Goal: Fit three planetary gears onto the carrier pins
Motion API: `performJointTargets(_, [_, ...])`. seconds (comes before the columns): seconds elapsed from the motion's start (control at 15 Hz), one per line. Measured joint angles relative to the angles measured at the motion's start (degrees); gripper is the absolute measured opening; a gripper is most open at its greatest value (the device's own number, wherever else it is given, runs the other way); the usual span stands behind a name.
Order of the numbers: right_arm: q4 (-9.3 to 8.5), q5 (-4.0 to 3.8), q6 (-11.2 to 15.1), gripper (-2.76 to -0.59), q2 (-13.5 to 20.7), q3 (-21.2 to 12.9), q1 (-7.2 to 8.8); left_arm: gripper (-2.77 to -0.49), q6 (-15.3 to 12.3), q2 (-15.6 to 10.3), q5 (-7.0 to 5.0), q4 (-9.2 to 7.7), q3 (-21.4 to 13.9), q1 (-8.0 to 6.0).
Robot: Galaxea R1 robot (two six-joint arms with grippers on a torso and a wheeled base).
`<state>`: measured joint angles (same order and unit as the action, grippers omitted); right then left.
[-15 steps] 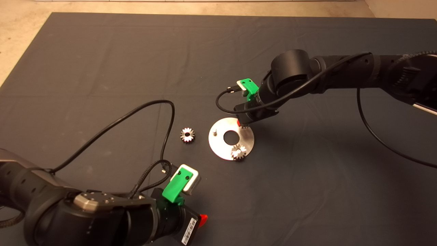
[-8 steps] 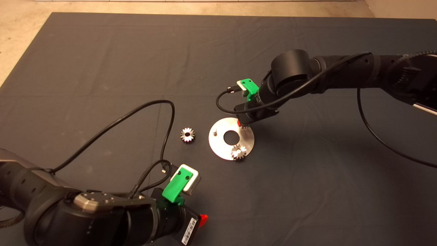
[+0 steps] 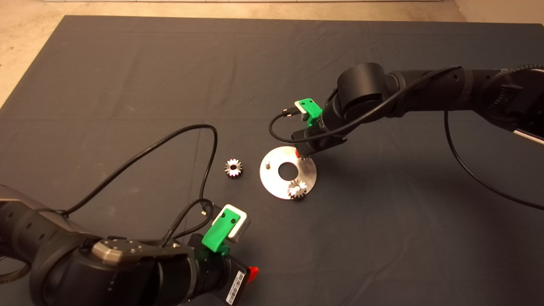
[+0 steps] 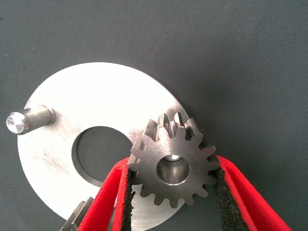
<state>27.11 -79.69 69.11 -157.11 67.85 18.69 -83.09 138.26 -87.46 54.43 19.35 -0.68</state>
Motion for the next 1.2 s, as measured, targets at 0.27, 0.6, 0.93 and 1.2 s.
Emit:
performJointTargets(0.27, [0.01, -0.01, -0.28, -2.37, 0.0, 0.22, -0.12, -1.64, -0.01, -0.01, 0.0, 0.0, 0.0, 0.0])
performJointTargets(0.6, [0.06, -0.02, -0.28, -2.37, -0.01, 0.26, -0.12, -1.64, -0.01, -0.01, 0.0, 0.0, 0.0, 0.0])
performJointTargets(0.93, [0.06, -0.05, -0.28, -2.35, -0.02, 0.26, -0.12, -1.64, 0.01, -0.01, 0.0, 0.0, 0.0, 0.0])
performJointTargets(1.2, [0.08, -0.27, -0.28, -2.28, -0.02, 0.26, -0.12, -1.64, 0.01, 0.01, 0.0, 0.0, 0.0, 0.0])
